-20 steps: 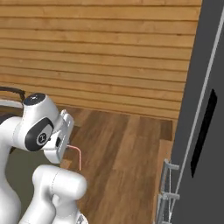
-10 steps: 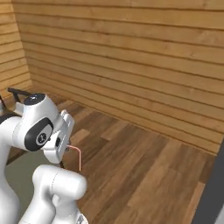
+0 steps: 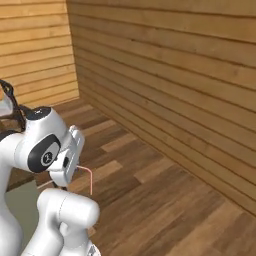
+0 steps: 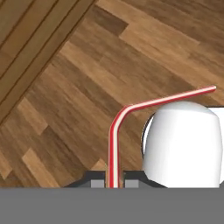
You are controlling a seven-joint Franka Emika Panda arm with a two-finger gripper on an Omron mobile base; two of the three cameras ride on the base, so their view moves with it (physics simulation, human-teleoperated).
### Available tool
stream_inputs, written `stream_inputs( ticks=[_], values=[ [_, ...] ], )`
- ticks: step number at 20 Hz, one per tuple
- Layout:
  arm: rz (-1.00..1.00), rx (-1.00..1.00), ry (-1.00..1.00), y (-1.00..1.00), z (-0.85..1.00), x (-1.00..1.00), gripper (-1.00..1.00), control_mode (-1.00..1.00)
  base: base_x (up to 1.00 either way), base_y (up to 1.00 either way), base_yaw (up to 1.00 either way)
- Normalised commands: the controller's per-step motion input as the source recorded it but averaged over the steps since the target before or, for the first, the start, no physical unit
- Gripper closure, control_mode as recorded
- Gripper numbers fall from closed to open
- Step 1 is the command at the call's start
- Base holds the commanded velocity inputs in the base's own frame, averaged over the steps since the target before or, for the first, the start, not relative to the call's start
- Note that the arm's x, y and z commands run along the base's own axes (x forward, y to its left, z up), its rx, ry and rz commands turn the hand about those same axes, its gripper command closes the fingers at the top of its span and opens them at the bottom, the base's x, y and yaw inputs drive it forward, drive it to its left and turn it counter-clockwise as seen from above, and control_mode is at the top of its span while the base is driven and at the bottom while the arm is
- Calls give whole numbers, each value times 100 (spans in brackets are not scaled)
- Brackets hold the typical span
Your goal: Take a straw from the drawer in front and place it inside the glass cup on the dining counter.
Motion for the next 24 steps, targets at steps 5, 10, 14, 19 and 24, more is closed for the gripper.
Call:
stream_inputs(
  ticks=[5,10,14,19,24],
  values=[
    [0,0,0,0,0,0,100,100,73,-76,56],
    [0,0,0,0,0,0,100,100,66,-54,67],
    [0,0,0,0,0,0,100,100,70,-48,69],
    [0,0,0,0,0,0,100,100,76,-41,71],
    [0,0,0,0,0,0,100,100,79,-37,72]
  ],
)
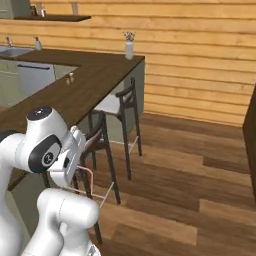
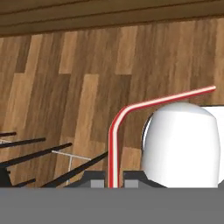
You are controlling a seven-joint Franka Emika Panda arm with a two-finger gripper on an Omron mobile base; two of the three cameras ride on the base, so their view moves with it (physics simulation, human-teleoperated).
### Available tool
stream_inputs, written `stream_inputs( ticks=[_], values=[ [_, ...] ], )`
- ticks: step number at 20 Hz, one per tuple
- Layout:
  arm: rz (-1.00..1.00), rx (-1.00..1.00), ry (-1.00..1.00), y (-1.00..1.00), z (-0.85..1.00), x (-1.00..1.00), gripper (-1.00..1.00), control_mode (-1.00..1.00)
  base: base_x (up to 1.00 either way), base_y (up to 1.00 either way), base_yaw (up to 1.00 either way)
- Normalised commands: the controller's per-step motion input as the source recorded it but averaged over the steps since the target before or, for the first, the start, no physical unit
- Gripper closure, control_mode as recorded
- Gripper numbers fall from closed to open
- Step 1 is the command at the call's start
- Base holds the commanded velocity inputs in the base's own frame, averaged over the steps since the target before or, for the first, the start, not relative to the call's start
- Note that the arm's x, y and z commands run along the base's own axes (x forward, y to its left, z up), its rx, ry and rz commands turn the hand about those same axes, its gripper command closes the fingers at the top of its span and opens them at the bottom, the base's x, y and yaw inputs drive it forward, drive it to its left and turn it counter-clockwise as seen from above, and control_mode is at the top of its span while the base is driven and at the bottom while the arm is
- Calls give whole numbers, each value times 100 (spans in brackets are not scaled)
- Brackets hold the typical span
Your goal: Take a straw from the drawer in front and place it inside the glass cup on the dining counter.
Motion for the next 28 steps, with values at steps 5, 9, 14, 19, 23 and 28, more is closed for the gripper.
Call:
stream_inputs(
  ticks=[5,9,14,19,23,28],
  values=[
    [0,0,0,0,0,0,100,100,55,-30,73],
    [0,0,0,0,0,0,100,100,32,-19,72],
    [0,0,0,0,0,0,100,100,22,-41,69],
    [0,0,0,0,0,0,100,100,19,-73,62],
    [0,0,0,0,0,0,100,100,31,-73,59],
    [0,0,0,0,0,0,100,100,30,-54,56]
  ],
)
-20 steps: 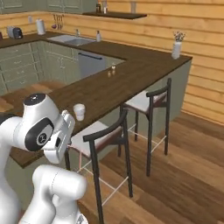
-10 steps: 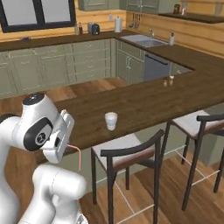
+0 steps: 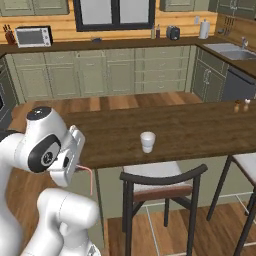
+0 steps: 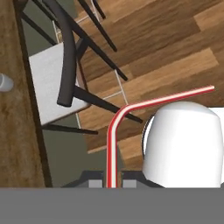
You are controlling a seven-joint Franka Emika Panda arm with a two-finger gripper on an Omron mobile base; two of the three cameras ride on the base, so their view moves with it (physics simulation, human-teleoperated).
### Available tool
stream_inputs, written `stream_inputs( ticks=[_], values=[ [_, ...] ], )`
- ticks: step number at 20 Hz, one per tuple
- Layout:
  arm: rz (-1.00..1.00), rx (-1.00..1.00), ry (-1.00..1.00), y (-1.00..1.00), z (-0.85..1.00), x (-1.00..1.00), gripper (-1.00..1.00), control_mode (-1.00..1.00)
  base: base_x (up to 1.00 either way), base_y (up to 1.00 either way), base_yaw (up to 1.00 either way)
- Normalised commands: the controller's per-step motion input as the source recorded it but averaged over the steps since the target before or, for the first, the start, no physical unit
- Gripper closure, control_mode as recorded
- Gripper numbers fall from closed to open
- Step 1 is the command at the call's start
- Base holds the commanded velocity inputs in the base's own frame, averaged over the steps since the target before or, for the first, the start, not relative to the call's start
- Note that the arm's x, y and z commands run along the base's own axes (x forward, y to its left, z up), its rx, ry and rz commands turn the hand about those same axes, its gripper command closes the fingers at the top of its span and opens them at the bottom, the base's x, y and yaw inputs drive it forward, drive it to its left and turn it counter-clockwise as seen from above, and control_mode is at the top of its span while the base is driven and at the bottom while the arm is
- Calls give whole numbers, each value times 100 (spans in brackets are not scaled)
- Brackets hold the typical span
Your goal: Take a straw from the drawer in front and place it inside the glass cup on the dining counter.
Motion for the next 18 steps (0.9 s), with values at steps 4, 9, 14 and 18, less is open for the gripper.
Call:
stream_inputs(
  ticks=[4,9,14,18],
  values=[
    [5,0,0,-8,0,12,100,-100,28,-30,32],
    [2,3,4,-47,22,65,100,-100,0,0,0],
    [-1,-4,19,-67,75,40,100,-100,0,0,0],
    [-7,-24,33,-48,92,26,100,-100,0,0,0]
  ],
)
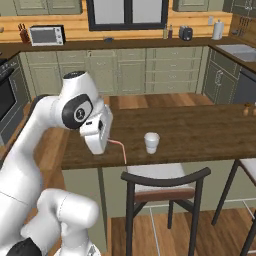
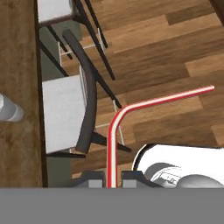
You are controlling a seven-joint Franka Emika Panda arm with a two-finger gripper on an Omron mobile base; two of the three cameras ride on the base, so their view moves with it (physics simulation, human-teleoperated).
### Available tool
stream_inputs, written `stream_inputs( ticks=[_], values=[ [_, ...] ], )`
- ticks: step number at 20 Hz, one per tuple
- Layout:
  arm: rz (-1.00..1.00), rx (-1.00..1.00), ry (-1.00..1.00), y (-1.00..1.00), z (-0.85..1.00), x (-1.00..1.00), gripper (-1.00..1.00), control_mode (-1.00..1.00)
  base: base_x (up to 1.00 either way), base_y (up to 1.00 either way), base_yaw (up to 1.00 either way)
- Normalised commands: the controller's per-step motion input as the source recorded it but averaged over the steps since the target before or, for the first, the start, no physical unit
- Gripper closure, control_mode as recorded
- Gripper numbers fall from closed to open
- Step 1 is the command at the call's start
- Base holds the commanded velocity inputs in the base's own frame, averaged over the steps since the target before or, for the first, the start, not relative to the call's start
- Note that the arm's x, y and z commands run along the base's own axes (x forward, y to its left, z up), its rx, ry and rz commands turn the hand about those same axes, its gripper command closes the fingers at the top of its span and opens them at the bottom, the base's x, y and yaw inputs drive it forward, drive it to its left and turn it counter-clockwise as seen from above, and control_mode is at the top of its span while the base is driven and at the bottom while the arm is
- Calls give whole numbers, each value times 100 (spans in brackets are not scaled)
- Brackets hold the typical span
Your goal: Take a straw from the drawer in front and place it inside the glass cup on the dining counter.
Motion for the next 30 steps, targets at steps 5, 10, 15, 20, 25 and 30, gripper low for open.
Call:
stream_inputs(
  ticks=[5,10,15,20,25,30],
  values=[
    [-12,-26,43,-60,47,9,100,-100,0,0,0],
    [-21,-37,42,-20,-3,9,100,-100,0,0,0],
    [-19,-29,-9,0,-11,18,100,-100,0,0,0],
    [-6,-33,-9,-2,-2,38,100,-100,0,0,0],
    [2,-40,8,-12,-4,12,100,-100,0,0,0],
    [9,-40,28,-39,-2,4,100,-100,0,0,0]
  ],
)
